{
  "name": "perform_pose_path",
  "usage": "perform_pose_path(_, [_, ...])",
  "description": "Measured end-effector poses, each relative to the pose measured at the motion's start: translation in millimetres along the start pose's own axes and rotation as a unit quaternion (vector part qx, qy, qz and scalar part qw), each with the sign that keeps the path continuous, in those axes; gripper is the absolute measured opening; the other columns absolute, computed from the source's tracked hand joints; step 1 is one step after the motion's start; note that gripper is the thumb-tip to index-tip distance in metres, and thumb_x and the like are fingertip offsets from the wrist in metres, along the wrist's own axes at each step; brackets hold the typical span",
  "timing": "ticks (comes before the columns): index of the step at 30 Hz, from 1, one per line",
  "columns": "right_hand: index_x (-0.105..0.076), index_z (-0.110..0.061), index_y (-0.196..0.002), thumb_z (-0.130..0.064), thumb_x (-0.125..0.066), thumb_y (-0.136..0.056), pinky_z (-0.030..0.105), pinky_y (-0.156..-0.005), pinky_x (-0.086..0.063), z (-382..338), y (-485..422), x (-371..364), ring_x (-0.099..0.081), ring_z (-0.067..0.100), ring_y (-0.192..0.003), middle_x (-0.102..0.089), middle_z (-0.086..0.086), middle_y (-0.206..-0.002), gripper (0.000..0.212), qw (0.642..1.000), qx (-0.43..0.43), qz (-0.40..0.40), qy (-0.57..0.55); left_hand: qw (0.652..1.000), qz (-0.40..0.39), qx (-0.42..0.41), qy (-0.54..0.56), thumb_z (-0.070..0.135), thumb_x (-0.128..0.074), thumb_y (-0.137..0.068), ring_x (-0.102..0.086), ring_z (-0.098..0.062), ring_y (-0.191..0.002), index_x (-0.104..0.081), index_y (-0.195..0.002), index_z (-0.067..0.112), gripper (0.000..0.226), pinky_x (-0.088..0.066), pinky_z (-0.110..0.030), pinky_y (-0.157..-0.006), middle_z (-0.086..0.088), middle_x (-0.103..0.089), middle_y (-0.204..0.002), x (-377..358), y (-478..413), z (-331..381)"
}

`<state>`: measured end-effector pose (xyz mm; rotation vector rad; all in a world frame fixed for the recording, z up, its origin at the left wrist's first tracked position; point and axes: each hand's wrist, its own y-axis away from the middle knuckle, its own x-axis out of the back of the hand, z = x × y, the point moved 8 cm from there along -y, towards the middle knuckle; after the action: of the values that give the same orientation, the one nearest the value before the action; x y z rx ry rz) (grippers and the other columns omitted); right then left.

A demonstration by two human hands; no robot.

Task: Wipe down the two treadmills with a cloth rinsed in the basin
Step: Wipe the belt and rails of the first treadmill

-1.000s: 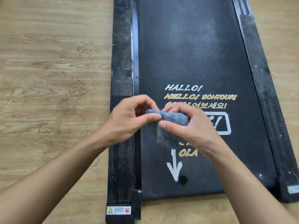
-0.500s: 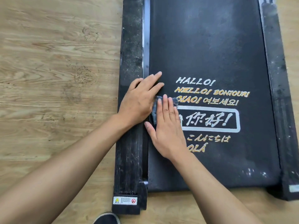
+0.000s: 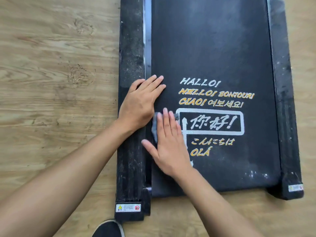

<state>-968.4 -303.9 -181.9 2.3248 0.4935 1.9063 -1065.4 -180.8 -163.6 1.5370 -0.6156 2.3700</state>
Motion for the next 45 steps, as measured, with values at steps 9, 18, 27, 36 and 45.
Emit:
perform_pose_path(9, [-0.026, -0.004, -0.163, -0.074, -0.038, -0.101, 0.048, -0.122, -0.024, -23.1, 149.3, -45.8, -0.015, 0.033, -0.161, -0.011, 0.017, -0.174, 0.095, 0.992, 0.107, -0.039, 0.046, 0.995, 0.033, 0.039, 0.083, 0.005, -0.035, -0.094, -0.055, -0.018, -0.142, -0.063, -0.142, 0.011, 0.056, -0.035, -0.04, -0.119, -0.001, -0.064, -0.147, 10.0, 2.2, -8.2])
perform_pose_path(18, [0.002, -0.009, -0.167, -0.077, -0.017, -0.101, 0.042, -0.13, 0.002, 14.5, 16.7, -5.7, 0.014, 0.021, -0.161, 0.013, 0.008, -0.175, 0.096, 0.999, -0.032, 0.021, -0.013, 0.996, 0.05, 0.017, 0.075, 0.001, -0.041, -0.099, -0.053, -0.02, -0.144, -0.063, -0.142, 0.01, 0.049, -0.037, -0.042, -0.121, -0.003, -0.061, -0.151, 4.7, 8.2, -5.0])
perform_pose_path(27, [-0.031, 0.003, -0.158, -0.07, -0.028, -0.104, 0.044, -0.126, -0.016, 32.8, 132.8, -38.9, -0.015, 0.034, -0.16, -0.018, 0.022, -0.171, 0.091, 0.997, -0.026, 0.037, 0.055, 0.995, 0.05, 0.018, 0.084, -0.001, -0.045, -0.096, -0.053, -0.019, -0.144, -0.065, -0.139, 0.01, 0.049, -0.037, -0.043, -0.12, -0.002, -0.061, -0.151, 7.8, 3.7, -4.1])
perform_pose_path(36, [-0.031, 0.008, -0.155, -0.051, -0.053, -0.089, 0.046, -0.123, -0.019, 4.4, 134.4, -38.9, -0.022, 0.041, -0.155, -0.03, 0.032, -0.163, 0.091, 0.995, -0.051, 0.085, 0.026, 0.995, 0.07, 0.011, 0.074, 0.006, -0.048, -0.102, -0.055, -0.019, -0.143, -0.066, -0.136, 0.01, 0.039, -0.037, -0.04, -0.121, -0.002, -0.062, -0.15, 9.5, 2.0, -2.4])
perform_pose_path(45, [-0.004, -0.007, -0.167, -0.066, -0.021, -0.104, 0.047, -0.131, -0.003, 43.7, -23.3, 18.1, 0.014, 0.022, -0.161, 0.01, 0.011, -0.175, 0.088, 0.993, -0.105, 0.062, -0.009, 0.996, 0.071, 0.021, 0.059, 0.007, -0.052, -0.104, -0.055, -0.019, -0.143, -0.067, -0.135, 0.011, 0.036, -0.036, -0.039, -0.121, -0.002, -0.062, -0.149, 16.1, 0.7, -1.4])
